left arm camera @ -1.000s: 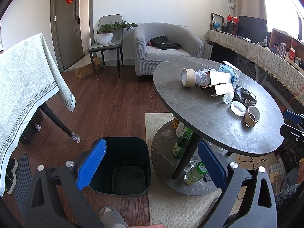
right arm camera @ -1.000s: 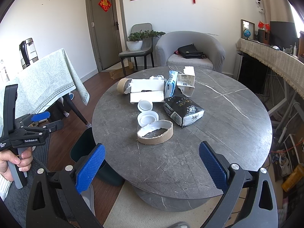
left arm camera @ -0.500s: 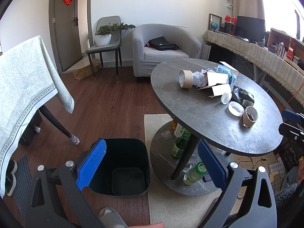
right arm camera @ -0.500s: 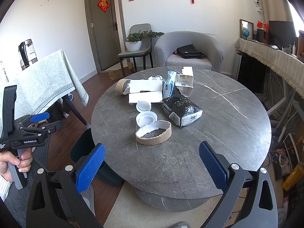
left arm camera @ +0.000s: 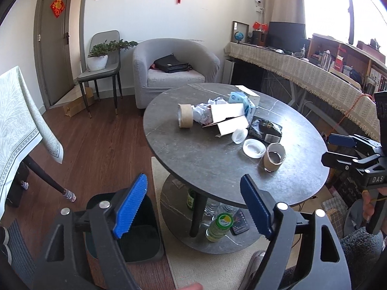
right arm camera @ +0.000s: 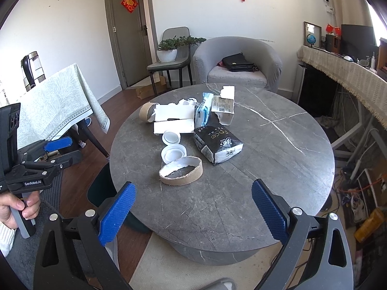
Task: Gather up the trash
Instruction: 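Grasp the torn cardboard tube with the left gripper while the right gripper grasps the black tissue pack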
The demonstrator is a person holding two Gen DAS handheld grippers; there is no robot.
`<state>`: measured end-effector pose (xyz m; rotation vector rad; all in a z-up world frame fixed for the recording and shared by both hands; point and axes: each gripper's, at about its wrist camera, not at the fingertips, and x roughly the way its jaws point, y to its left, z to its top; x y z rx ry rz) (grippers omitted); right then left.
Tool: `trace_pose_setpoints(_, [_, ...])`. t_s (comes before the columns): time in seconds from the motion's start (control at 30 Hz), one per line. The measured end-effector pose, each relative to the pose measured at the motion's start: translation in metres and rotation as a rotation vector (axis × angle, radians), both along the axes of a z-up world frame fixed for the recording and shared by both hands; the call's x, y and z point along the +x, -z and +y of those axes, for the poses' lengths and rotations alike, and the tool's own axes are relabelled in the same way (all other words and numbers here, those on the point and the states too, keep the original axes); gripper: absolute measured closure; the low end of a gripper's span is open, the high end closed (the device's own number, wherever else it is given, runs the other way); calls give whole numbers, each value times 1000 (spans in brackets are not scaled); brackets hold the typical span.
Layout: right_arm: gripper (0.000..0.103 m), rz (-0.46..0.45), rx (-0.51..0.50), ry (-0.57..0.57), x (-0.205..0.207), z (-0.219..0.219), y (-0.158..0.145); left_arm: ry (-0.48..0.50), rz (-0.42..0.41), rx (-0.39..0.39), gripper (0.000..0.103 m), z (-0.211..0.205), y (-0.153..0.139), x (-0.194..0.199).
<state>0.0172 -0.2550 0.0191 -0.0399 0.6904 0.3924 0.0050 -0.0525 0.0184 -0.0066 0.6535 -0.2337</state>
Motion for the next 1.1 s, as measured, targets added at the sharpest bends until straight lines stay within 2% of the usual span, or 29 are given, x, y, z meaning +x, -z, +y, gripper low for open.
trace_pose_setpoints(0.1, [10,-5,-27,4,9,-5,-6,61,12,-22,23,-13,1,3])
trace_pose_setpoints(0.17, [13,-2,-25,1,17,-9,-8,106,20,-24,31,-26,3,6])
trace_pose_setpoints(0.23, [19,8,-10,-7,25,-14,-10,151,33,-21,42,-40,7,10])
trace_pose_setpoints(0.37, [28,31,0,-21,40,-23,-9,236,60,-9,51,-66,16,19])
trace_pose_setpoints(0.43, [29,42,3,-32,47,-25,-7,260,76,-9,52,-75,21,25])
trace_pose_setpoints(0.57, [39,70,-4,-62,62,-24,-2,301,97,-16,53,-91,28,36])
trace_pose_setpoints(0.93, [42,106,-37,-161,99,-23,10,336,137,14,54,-117,44,63])
trace_pose_setpoints(1.1, [42,114,-7,-204,112,-28,13,343,132,24,52,-122,46,73])
